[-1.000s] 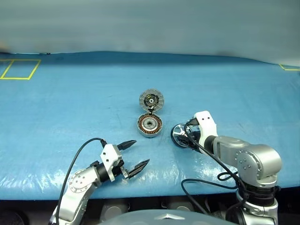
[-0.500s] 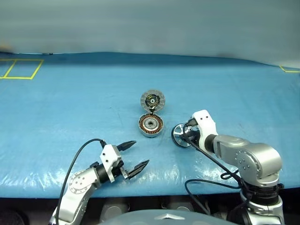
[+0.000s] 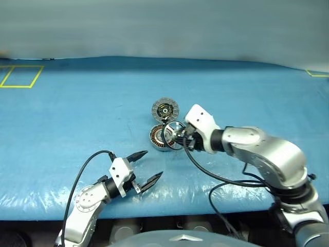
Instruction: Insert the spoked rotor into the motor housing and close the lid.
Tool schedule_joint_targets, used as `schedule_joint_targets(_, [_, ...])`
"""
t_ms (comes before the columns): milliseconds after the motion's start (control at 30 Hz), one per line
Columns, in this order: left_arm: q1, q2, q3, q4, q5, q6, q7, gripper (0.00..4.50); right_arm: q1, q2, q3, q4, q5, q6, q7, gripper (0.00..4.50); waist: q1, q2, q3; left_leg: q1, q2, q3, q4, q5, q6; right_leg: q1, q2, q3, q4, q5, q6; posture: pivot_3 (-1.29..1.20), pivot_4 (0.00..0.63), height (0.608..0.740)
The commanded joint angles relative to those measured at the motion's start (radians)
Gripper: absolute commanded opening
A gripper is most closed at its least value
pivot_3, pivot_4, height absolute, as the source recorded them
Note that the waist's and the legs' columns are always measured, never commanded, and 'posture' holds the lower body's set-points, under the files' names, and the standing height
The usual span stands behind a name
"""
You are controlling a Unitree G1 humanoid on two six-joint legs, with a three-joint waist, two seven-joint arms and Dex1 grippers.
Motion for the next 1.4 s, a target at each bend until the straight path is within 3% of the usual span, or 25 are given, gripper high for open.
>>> schedule_joint_targets(33, [-0.001,-0.015,0.008,0.009,0.028,-0.051,0.033,4.50,-0.043,0.050,0.042,0.074,-0.065,-0.087,-0.027,1.32,0.002,0.000,0.000,0.000,0.000,0.000,0.001,0.000,0.000,0.000,0.000,0.000,0.000,0.000,0.000,0.00,0.150,0.740])
schedule_joint_targets(200, [0.001,-0.025,0.002,0.017,0.034,-0.065,0.043,4.50,-0.060,0.077,0.074,0.169,-0.118,-0.154,-0.017,1.32,0.001,0.000,0.000,-0.001,0.000,0.000,0.001,0.000,0.000,0.000,-0.001,0.000,0.000,0.000,0.001,0.00,0.150,0.740])
schedule_joint_targets(833, [0.020,-0.026,-0.028,0.008,0.007,-0.037,0.038,4.50,-0.045,0.027,0.135,0.201,-0.131,-0.119,0.118,1.32,0.000,0.000,0.000,0.000,0.000,0.000,0.001,0.000,0.000,0.000,0.000,-0.001,0.000,0.000,0.000,0.00,0.150,0.740])
schedule_joint_targets(1100, [0.027,-0.021,-0.029,0.010,-0.004,-0.037,0.030,4.50,-0.048,0.052,0.142,0.220,-0.157,-0.120,0.104,3.88,0.000,0.000,0.000,0.000,0.000,0.000,0.001,0.000,0.000,0.000,0.000,-0.001,0.001,0.000,0.000,0.00,0.150,0.740])
schedule_joint_targets(1300, [0.030,-0.015,-0.024,0.012,-0.012,-0.037,0.017,4.50,-0.049,0.071,0.037,0.159,-0.103,-0.083,0.112,3.88,0.001,0.000,0.000,0.000,0.000,0.000,0.001,0.000,0.000,0.000,0.000,-0.001,0.001,0.000,0.000,0.00,0.150,0.740])
schedule_joint_targets(1400, [0.030,-0.017,-0.024,0.014,-0.007,-0.046,0.020,4.50,-0.033,-0.028,-0.016,0.086,-0.076,-0.064,0.159,3.30,0.002,0.000,0.000,-0.001,0.000,0.000,0.001,0.000,0.000,0.000,-0.001,-0.001,0.000,0.000,0.000,0.00,0.150,0.740])
